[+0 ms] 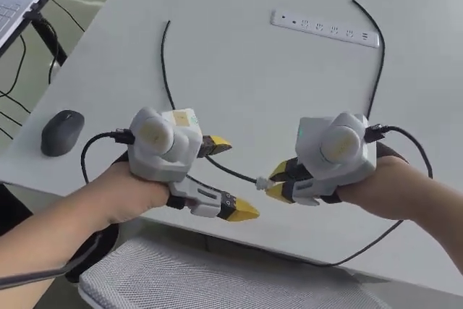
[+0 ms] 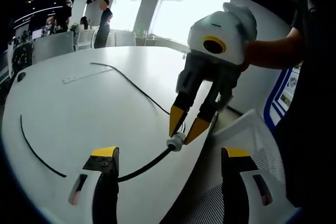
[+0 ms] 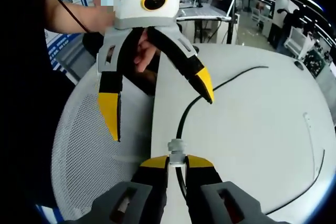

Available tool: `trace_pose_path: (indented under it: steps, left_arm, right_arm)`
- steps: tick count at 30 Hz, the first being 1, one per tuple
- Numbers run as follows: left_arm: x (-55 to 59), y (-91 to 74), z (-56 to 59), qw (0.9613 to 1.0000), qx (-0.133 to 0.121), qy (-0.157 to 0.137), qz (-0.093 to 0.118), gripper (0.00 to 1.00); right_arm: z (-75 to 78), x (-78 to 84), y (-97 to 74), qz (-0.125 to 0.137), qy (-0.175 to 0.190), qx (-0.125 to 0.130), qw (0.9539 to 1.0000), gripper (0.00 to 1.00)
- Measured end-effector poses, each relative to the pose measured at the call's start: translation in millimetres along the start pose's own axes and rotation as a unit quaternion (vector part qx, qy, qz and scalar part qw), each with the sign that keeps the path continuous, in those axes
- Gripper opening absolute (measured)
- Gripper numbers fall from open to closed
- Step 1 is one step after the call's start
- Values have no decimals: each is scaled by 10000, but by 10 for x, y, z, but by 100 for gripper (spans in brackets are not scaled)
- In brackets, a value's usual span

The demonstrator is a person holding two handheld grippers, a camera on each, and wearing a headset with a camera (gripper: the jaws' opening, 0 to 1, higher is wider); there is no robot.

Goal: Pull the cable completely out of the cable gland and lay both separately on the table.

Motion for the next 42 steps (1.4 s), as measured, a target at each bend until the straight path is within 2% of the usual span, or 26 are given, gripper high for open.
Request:
trace_pose_path:
  steps: [3,7,14,21,26,29,34,38,42]
  left_arm:
    - [23,61,1,9999,129,-96,-17,77]
    - [4,95,-5,9998,201,-43,84,73]
    - [-12,142,-43,9996,267,16,132,66]
    - [-41,222,-5,9983,531,154,198,48]
    - [-45,249,3,9978,583,226,231,40]
    - [-52,248,36,9970,677,272,240,28]
    - [-78,249,95,9960,794,338,250,25]
    - [-121,246,131,9945,884,457,336,20]
    - [-128,257,143,9938,953,486,303,17]
  right_arm:
    - [-15,-18,-47,34,-86,-4,10000,6]
    - [-18,-42,-94,81,-180,-34,9998,6]
    - [-5,-47,-132,105,-391,-47,9992,6]
    - [-2,-62,-188,159,-586,-82,9981,6]
    - [6,-56,-213,181,-646,-100,9977,6]
    - [-4,-53,-222,247,-731,-160,9969,6]
    - [-8,-45,-220,278,-845,-204,9958,6]
    - [-12,-45,-220,313,-928,-231,9949,6]
    - [-5,-52,-223,339,-993,-227,9942,6]
Point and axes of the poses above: the centre of the closed fingertips' face, and the gripper's own axes: y roughly forward along the fingers, z roughly to its right, x roughly out of its underside, the point moved 6 cm from there along -y, roughly backward along the fingers, and after that the axes turned 14 degrees about x, right-handed, at the moved point
